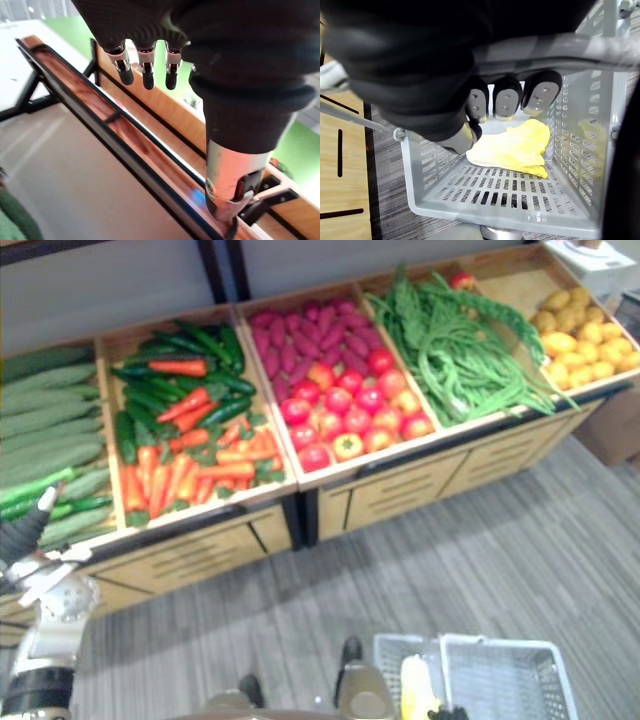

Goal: Pick vegetable in the basket

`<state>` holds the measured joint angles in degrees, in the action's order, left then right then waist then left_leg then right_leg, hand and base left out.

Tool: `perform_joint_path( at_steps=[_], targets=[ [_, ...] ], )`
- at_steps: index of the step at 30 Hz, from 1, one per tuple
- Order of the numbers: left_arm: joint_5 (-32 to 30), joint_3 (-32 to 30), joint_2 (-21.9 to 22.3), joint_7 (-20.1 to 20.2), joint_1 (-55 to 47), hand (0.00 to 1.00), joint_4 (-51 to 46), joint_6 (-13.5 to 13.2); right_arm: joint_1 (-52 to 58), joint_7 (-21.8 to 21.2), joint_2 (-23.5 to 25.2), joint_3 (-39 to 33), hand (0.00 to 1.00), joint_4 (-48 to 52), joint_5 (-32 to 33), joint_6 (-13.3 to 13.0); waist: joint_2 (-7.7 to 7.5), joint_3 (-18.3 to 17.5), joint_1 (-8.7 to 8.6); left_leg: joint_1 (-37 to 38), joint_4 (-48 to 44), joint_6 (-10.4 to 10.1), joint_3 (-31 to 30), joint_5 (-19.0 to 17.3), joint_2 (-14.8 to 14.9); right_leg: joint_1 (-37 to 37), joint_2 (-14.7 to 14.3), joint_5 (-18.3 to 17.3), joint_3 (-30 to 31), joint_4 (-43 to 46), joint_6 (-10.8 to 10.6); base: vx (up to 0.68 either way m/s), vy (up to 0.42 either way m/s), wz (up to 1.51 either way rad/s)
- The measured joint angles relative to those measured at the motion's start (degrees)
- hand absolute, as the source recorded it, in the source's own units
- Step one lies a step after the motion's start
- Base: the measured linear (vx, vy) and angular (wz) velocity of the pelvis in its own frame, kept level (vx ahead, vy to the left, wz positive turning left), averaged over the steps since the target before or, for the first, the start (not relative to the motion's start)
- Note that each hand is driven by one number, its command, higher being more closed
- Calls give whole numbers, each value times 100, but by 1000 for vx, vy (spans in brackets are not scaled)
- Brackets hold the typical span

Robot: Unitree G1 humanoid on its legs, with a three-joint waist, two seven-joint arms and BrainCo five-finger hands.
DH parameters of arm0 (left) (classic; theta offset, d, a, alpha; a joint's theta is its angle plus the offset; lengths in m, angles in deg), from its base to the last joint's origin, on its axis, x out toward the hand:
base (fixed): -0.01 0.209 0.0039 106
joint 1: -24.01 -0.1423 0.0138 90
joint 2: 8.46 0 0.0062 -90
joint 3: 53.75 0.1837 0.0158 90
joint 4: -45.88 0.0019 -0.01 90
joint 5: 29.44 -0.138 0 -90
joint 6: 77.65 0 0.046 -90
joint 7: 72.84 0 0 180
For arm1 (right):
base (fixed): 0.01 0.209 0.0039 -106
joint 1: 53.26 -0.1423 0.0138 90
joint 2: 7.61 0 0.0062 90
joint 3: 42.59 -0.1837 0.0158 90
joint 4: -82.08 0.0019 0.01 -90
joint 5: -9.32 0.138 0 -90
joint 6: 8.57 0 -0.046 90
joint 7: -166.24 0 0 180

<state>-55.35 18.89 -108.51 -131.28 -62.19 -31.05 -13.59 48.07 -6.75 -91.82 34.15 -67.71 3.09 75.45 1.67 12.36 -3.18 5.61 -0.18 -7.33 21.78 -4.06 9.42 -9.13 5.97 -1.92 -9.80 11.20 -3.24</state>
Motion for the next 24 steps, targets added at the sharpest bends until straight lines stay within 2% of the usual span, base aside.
perform_joint_path(
  at_steps=[3,5,7,9,13,19,24],
  targets=[
    [8,142,-169,171,217,0,291,-13,16,-14,4,-10,100,-2,-56,-27,-4,0,-28,84,8,-1,136,-4,-20,-1,-16,25,133,-4,4,32,35,-24],
    [48,311,-233,407,323,0,546,46,10,-57,7,-39,100,3,-67,-55,-4,1,-104,76,9,2,137,-7,-23,-10,-22,30,136,-7,-1,-3,6,-2],
    [99,644,-376,699,401,0,921,207,8,-111,6,-38,100,48,-69,-67,-4,1,-129,62,9,-10,226,-17,-12,-67,-43,53,194,-3,8,-23,-11,-15],
    [101,944,-434,1067,554,0,1303,478,-8,-132,-1,-7,100,97,-71,-106,-16,29,-124,27,-5,-12,340,-24,7,-183,-78,88,287,-7,17,-23,-17,-23],
    [98,1110,-521,1532,936,0,1846,910,-31,-149,-2,41,100,250,-64,-171,-13,131,-148,-176,-54,-19,454,-29,49,-416,-98,118,376,11,13,-40,-33,-16],
    [102,1427,-730,2249,1644,0,2088,1538,-141,-180,-7,326,100,566,-53,-177,-155,433,-123,-590,-245,-62,575,-61,182,-752,-175,269,424,-24,107,7,-18,-7],
    [85,1684,-747,2600,2028,0,2144,1754,-229,-117,-23,587,100,841,-19,-172,-209,558,-106,-884,-412,-81,671,-78,236,-989,-186,296,426,-21,146,47,19,1]
  ],
)
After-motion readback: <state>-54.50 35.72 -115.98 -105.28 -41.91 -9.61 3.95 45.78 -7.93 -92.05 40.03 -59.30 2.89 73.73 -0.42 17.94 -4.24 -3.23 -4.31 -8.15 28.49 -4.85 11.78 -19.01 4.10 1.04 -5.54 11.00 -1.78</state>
